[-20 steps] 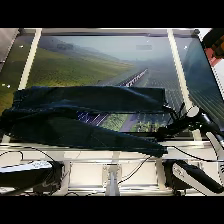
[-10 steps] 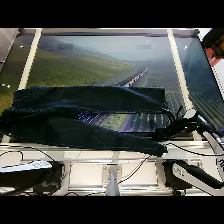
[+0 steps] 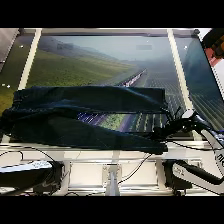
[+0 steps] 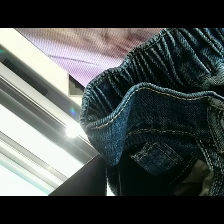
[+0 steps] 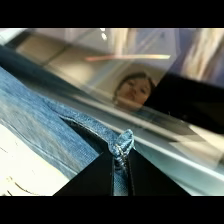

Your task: Fold the clothes and pants, and hang the long-sleeved shirts on hangers.

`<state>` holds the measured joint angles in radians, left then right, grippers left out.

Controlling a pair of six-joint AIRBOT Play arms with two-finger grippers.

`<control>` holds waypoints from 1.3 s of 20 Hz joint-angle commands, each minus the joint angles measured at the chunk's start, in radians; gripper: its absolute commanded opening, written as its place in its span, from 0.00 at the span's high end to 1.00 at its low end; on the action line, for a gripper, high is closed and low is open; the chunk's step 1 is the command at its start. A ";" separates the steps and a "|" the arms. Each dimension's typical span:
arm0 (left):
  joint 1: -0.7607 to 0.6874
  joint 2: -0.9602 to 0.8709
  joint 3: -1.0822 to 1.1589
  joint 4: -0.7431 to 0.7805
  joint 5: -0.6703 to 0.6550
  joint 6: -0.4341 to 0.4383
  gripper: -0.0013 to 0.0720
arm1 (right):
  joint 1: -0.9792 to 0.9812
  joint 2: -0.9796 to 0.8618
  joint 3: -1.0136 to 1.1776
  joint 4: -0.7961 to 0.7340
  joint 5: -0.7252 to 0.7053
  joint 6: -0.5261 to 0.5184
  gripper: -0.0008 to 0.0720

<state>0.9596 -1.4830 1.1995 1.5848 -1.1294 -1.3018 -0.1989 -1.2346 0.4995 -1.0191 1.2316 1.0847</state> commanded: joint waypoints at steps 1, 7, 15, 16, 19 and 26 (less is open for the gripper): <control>0.000 -0.001 0.000 0.000 0.000 0.000 0.92 | 0.000 -0.001 0.014 0.080 -0.053 -0.006 0.95; 0.000 -0.001 0.000 0.000 0.000 0.000 0.92 | -0.001 0.174 0.094 0.032 -0.228 0.070 0.95; 0.000 -0.001 0.000 0.000 0.035 -0.030 0.92 | -0.001 0.388 0.093 -0.438 -0.347 0.500 0.95; 0.000 -0.001 0.000 0.000 0.038 -0.034 0.92 | -0.001 0.376 0.092 -0.436 -0.391 0.529 0.95; 0.000 -0.001 0.000 -0.057 0.039 -0.034 0.92 | 0.000 0.300 0.092 -0.421 -0.505 0.558 0.95; 0.003 0.003 -0.034 -0.094 0.056 -0.109 0.92 | 0.000 0.026 0.129 -0.394 -0.703 0.602 0.95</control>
<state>0.9615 -1.4822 1.1862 1.5040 -1.0893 -1.3708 -0.1989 -1.1114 0.6060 -1.4166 0.6128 1.6642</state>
